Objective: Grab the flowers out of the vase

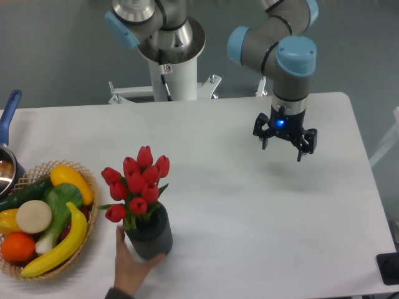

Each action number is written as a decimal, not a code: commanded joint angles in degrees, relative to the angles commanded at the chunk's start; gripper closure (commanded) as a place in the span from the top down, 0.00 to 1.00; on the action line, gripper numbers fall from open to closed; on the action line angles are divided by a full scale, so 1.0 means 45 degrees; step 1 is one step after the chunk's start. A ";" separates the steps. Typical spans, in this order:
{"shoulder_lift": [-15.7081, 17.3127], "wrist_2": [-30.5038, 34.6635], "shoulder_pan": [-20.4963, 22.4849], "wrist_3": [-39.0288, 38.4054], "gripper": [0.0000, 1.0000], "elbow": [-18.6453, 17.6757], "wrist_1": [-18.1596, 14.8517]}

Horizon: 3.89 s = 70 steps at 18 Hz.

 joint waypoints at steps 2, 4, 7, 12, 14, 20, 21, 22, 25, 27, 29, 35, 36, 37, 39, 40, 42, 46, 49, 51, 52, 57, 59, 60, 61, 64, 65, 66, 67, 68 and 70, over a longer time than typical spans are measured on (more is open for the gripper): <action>-0.0019 0.0039 -0.0039 -0.0020 1.00 -0.0039 0.0019; -0.0019 0.0020 -0.0097 -0.0020 1.00 -0.0059 0.0039; -0.0039 0.0000 -0.0137 -0.0291 1.00 -0.0059 0.0059; -0.0409 -0.0254 -0.0585 -0.2537 1.00 0.0000 0.0874; -0.0585 -0.0661 -0.0858 -0.2500 1.00 0.0078 0.1482; -0.0508 -0.2908 -0.1696 -0.2539 1.00 0.0331 0.1680; -0.0334 -0.2910 -0.1912 -0.2655 1.00 0.0409 0.1660; -0.0274 -0.2949 -0.2049 -0.2753 1.00 0.0410 0.1660; 0.0097 -0.3027 -0.2576 -0.2773 1.00 0.0449 0.1679; 0.0176 -0.5102 -0.2890 -0.2696 1.00 0.0372 0.1699; 0.0137 -0.7081 -0.2852 -0.2598 1.00 0.0274 0.1699; 0.0039 -1.0250 -0.2520 -0.0591 1.00 -0.0643 0.1680; 0.0039 -1.0563 -0.2520 -0.0219 1.00 -0.0799 0.1680; 0.0039 -1.0837 -0.2500 -0.0157 1.00 -0.0897 0.1680; 0.0059 -1.1229 -0.2422 -0.0176 1.00 -0.0976 0.1660; 0.0078 -1.1327 -0.2441 -0.0176 1.00 -0.1054 0.1679; 0.0040 -1.1948 -0.2636 -0.0214 1.00 -0.1113 0.1680; -0.0156 -1.2266 -0.2812 -0.0195 1.00 -0.0880 0.1680; -0.0292 -1.2305 -0.2852 -0.0215 1.00 -0.0567 0.1680; -0.0487 -1.2285 -0.2987 -0.0215 1.00 -0.0392 0.1680; -0.0662 -1.2246 -0.3027 -0.0273 1.00 -0.0197 0.1660; -0.1347 -1.2246 -0.3437 -0.1015 1.00 0.0819 0.1660; -0.1367 -1.2246 -0.3592 -0.1055 1.00 0.0840 0.1660; -0.1367 -1.2246 -0.3690 -0.1055 1.00 0.0840 0.1660; -0.1367 -1.2246 -0.3711 -0.1055 1.00 0.0840 0.1660; -0.1406 -1.2266 -0.3730 -0.0997 0.59 0.0840 0.1680; -0.1425 -1.2266 -0.3711 -0.0957 0.43 0.0859 0.1680; -0.1426 -1.2246 -0.3711 -0.0918 0.30 0.0898 0.1680; -0.1445 -1.2246 -0.3711 -0.0899 0.18 0.0956 0.1680; -0.1445 -1.2246 -0.3711 -0.0898 0.08 0.1015 0.1680; -0.1445 -1.2246 -0.3692 -0.0898 0.00 0.1074 0.1680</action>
